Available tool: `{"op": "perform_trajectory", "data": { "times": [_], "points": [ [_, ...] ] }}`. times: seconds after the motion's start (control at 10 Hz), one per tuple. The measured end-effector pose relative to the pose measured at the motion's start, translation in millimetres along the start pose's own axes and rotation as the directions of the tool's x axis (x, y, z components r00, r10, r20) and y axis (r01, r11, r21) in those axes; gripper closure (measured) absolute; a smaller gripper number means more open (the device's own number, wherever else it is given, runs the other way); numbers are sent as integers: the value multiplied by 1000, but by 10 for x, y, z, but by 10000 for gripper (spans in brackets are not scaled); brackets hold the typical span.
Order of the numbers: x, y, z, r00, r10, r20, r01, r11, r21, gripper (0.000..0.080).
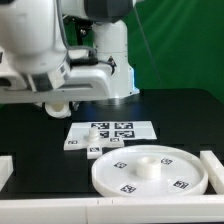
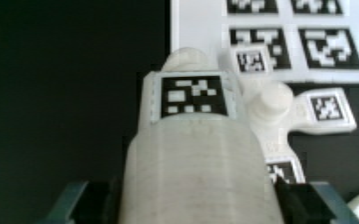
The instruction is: Assemble round table
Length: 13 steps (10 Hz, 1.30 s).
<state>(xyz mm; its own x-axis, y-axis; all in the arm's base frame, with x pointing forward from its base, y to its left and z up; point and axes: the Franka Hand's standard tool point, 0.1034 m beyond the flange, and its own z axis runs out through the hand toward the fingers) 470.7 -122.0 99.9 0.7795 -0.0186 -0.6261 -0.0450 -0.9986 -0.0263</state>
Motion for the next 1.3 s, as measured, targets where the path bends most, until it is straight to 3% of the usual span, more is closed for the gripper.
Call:
{"op": "perform_trajectory", "data": {
  "times": [0.3, 0.5, 0.6, 0.7, 0.8, 1.1, 1.2, 1.3],
  "points": [
    [73, 6, -48, 978, -7, -209, 3, 1000, -20, 393],
    [64, -457, -321, 936, 34, -351, -17, 998, 54, 393],
    [96, -573, -429, 898, 48, -437, -15, 997, 79, 393],
    [113, -624, -477, 865, 61, -498, -24, 996, 80, 393],
    [101, -670, -486, 830, 53, -555, -20, 998, 66, 393],
    [143, -591, -487, 690, 48, -723, -40, 999, 28, 393],
    [176, -627, -538, 641, 71, -765, -66, 997, 37, 393],
    [233, -837, -662, 561, 60, -825, -63, 998, 30, 393]
  ]
}}
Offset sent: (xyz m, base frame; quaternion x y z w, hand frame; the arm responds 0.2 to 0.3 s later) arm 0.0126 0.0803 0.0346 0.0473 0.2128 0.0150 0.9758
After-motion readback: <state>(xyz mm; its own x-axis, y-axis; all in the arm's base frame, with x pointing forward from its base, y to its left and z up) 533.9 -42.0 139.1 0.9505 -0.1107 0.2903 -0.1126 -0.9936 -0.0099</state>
